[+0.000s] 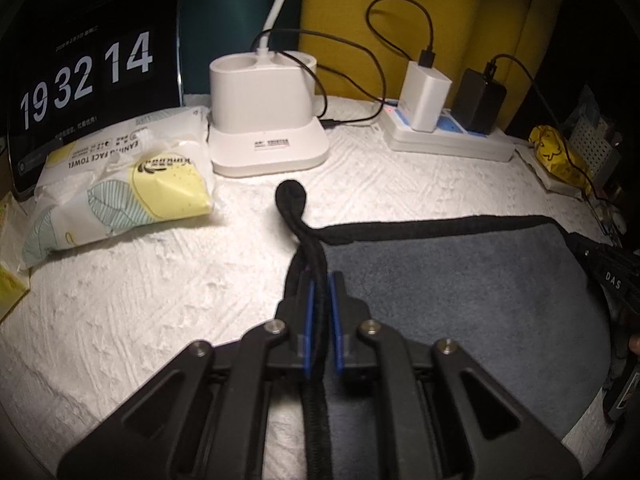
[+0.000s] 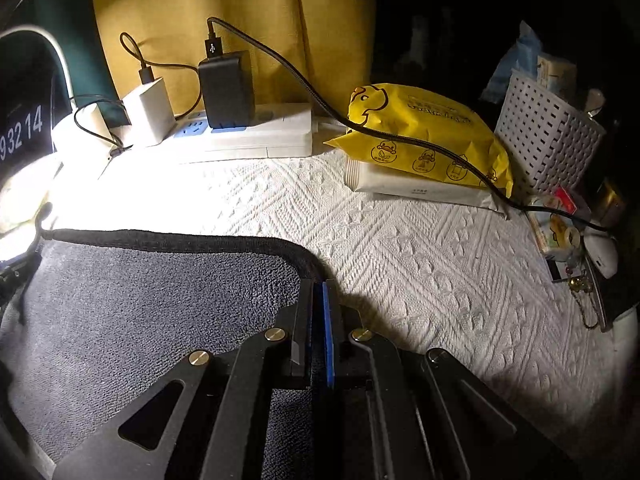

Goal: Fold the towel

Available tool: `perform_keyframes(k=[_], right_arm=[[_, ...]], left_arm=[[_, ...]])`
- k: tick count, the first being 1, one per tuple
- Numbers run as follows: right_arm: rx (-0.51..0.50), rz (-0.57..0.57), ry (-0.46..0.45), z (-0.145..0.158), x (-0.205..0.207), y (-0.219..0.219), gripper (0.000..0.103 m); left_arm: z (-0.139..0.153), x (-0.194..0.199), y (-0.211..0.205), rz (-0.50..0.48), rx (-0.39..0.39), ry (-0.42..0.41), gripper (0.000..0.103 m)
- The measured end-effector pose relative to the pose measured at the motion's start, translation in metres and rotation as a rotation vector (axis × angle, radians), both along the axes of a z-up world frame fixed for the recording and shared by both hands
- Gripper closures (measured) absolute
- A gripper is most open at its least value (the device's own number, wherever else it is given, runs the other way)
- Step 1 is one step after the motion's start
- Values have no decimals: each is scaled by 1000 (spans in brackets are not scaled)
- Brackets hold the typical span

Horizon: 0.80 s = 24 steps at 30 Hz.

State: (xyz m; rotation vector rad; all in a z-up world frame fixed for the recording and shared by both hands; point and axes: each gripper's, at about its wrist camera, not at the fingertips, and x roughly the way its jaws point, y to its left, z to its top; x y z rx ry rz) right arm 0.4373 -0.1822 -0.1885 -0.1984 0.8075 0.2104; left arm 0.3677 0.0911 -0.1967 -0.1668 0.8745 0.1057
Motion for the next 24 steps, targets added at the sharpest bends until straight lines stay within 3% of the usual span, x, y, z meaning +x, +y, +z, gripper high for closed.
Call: perform_keyframes(k=[3, 5, 6, 7, 8, 9, 10, 16, 24], right_arm=[[0, -2, -2, 0, 0, -1, 96], [-8, -13, -11, 0, -1, -1, 85], [-11, -21, -19, 1, -2, -1, 79], [-12, -24, -24, 2, -2, -2, 68], [-13, -26, -30, 4, -3, -3, 63], [-17, -29, -34, 4, -4, -3, 61], [-21, -31, -37, 6, -5, -4, 60], [-19, -32, -68, 23, -19, -8, 51], [2, -24, -107, 46, -48, -9, 49]], left_arm=[[3, -2, 1, 1, -2, 8, 91], [5, -4, 2, 10, 11, 16, 85], [6, -6, 4, 24, 20, 16, 75], [8, -9, 6, 36, 22, 10, 52], [10, -11, 9, 40, 15, 4, 37], [12, -14, 12, 45, 6, -3, 14], [13, -17, 14, 49, 3, -10, 8], [29, -38, 17, 61, 5, -53, 8], [52, -71, 8, 45, 9, -114, 8]])
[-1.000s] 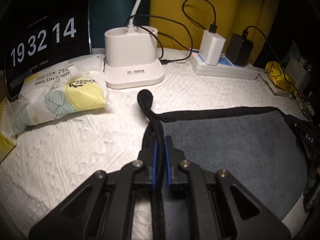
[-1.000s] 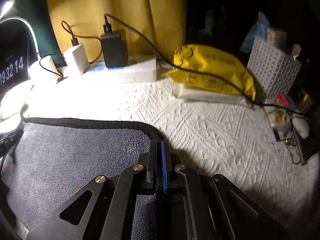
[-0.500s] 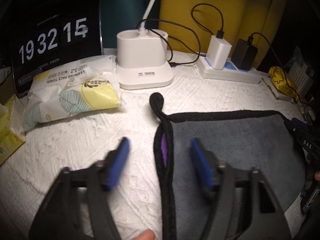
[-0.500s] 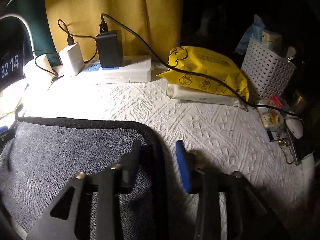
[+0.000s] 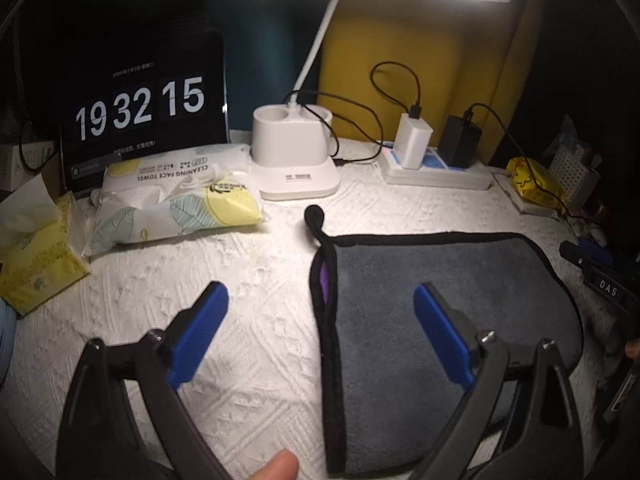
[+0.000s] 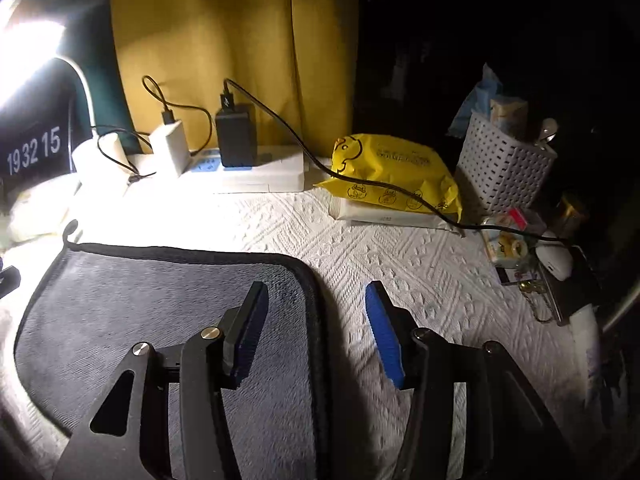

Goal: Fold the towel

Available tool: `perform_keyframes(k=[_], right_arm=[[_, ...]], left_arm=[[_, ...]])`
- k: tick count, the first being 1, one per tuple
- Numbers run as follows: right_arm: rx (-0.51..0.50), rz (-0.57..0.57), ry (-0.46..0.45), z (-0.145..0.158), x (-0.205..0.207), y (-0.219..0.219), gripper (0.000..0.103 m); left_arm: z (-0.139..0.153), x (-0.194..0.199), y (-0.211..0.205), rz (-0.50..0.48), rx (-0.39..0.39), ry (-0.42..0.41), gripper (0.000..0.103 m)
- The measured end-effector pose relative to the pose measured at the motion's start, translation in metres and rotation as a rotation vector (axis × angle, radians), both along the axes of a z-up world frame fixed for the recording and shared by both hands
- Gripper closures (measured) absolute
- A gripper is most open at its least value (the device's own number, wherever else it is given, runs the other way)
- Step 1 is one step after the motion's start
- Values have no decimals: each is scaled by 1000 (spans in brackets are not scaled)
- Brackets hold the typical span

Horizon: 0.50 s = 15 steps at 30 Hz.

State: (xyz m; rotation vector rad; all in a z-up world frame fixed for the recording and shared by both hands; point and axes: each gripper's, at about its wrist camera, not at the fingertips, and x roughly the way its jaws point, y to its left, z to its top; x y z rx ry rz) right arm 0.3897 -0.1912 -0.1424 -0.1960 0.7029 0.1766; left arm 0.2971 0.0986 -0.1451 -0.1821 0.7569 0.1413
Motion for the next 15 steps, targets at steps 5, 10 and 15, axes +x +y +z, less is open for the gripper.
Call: perform_keyframes(k=[5, 10, 15], right_arm=[[12, 5, -14, 9, -17, -2, 49], [21, 10, -34, 18, -34, -4, 49], [31, 14, -42, 23, -51, -7, 49]], left_arm=[[7, -15, -7, -11, -5, -21, 8], [14, -32, -14, -21, 1, -40, 8], [19, -45, -15, 1, -3, -51, 8]])
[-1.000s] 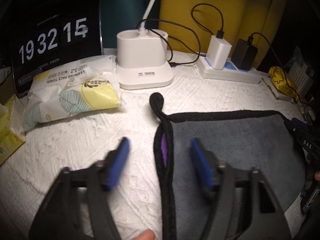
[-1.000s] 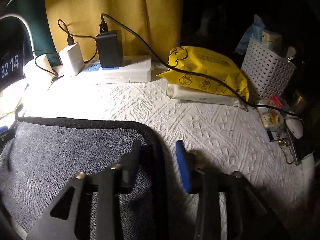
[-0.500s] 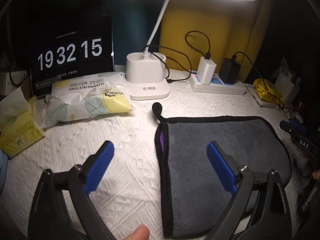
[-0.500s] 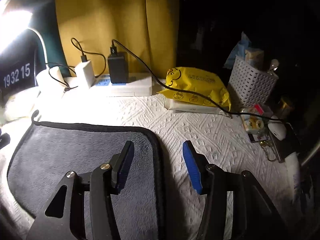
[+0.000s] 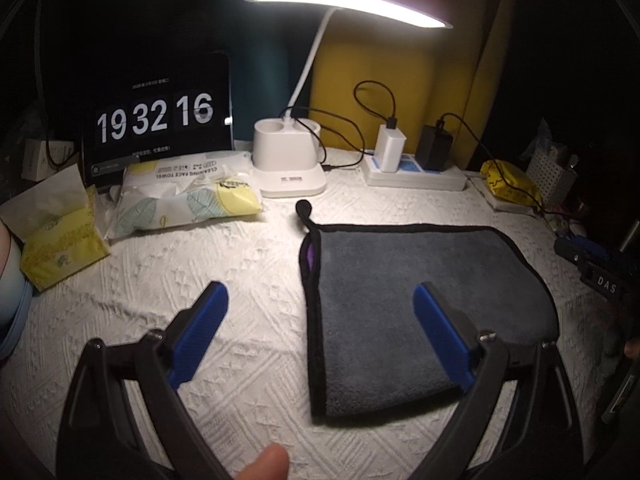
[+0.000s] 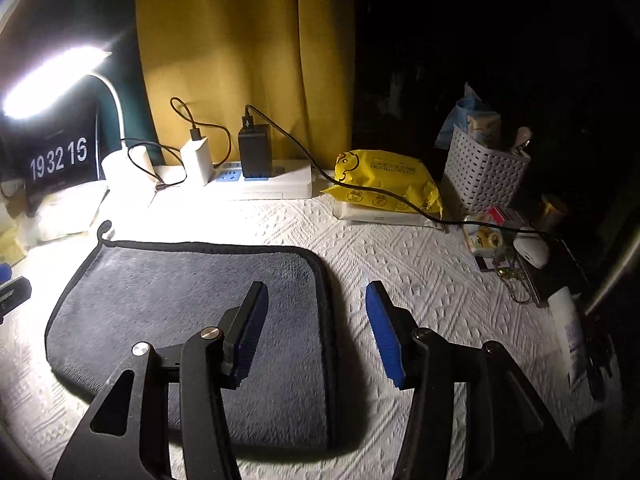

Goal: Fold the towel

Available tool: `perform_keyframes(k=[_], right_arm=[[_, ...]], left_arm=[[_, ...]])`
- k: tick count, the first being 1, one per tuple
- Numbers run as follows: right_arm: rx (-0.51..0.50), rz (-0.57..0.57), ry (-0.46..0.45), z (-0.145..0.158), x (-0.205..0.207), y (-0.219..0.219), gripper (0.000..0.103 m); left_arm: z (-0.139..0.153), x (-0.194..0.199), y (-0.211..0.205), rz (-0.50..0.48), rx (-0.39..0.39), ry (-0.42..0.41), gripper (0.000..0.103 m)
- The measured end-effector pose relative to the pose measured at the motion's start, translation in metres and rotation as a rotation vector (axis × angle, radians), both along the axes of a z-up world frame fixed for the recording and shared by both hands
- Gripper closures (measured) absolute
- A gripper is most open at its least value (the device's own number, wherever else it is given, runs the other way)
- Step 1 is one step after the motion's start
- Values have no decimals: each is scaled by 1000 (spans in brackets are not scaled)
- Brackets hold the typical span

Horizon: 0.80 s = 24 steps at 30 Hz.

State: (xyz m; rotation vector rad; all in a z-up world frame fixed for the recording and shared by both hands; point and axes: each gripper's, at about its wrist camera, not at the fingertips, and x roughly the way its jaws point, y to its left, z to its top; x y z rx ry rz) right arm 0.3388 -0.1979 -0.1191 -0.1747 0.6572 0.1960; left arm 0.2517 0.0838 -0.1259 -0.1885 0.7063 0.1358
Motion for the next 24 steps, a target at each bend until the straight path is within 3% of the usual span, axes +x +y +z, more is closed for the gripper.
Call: perform_keyframes(k=[10, 16, 24], right_arm=[[17, 15, -20, 9, -36, -4, 49], [31, 26, -41, 17, -62, -7, 49], [46, 45, -72, 30, -92, -7, 49]], left_arm=[[12, -34, -13, -36, -23, -48, 8], [21, -57, -22, -6, 20, -74, 8], [34, -83, -37, -55, -1, -110, 8]])
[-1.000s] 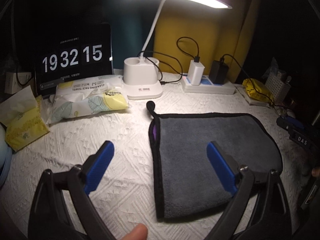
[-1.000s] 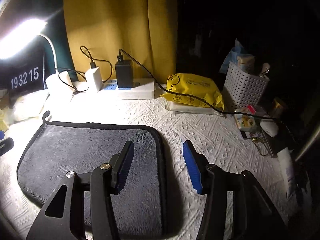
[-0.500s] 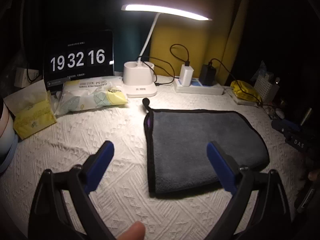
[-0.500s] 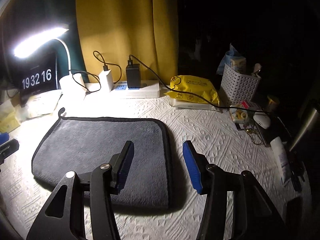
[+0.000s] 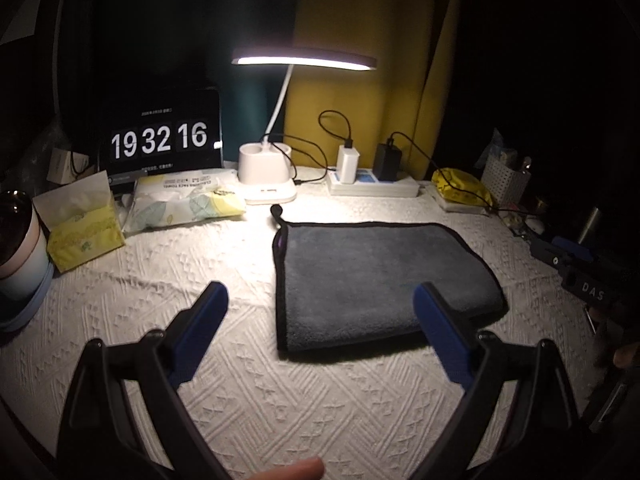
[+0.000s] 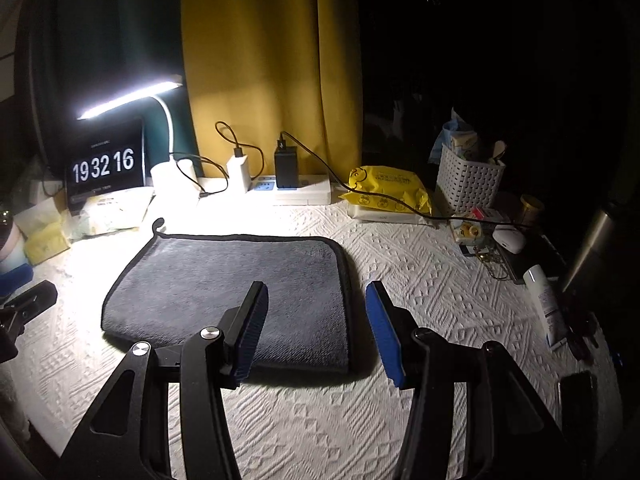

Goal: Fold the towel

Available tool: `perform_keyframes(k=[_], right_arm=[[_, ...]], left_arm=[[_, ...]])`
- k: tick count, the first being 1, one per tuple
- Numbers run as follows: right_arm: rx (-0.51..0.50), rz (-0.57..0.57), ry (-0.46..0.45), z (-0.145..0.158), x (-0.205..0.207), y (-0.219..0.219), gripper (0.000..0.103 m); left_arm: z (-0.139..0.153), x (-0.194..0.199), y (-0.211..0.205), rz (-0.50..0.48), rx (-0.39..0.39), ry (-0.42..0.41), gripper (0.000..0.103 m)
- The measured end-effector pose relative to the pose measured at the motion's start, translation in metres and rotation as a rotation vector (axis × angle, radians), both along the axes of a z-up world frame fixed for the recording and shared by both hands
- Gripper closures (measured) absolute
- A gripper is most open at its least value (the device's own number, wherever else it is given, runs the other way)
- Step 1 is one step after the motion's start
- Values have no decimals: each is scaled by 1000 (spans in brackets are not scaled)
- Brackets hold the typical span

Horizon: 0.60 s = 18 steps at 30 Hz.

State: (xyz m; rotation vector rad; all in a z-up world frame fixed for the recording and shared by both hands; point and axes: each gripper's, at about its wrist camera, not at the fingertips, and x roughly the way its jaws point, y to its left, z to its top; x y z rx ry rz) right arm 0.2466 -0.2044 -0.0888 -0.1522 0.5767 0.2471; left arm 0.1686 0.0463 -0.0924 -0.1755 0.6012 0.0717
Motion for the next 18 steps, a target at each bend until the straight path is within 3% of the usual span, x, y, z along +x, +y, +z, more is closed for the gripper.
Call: perform_keyframes(k=[18], right_arm=[[31, 27, -90, 28, -62, -4, 49]], left_arm=[[24, -52, -25, -31, 17, -98, 8]])
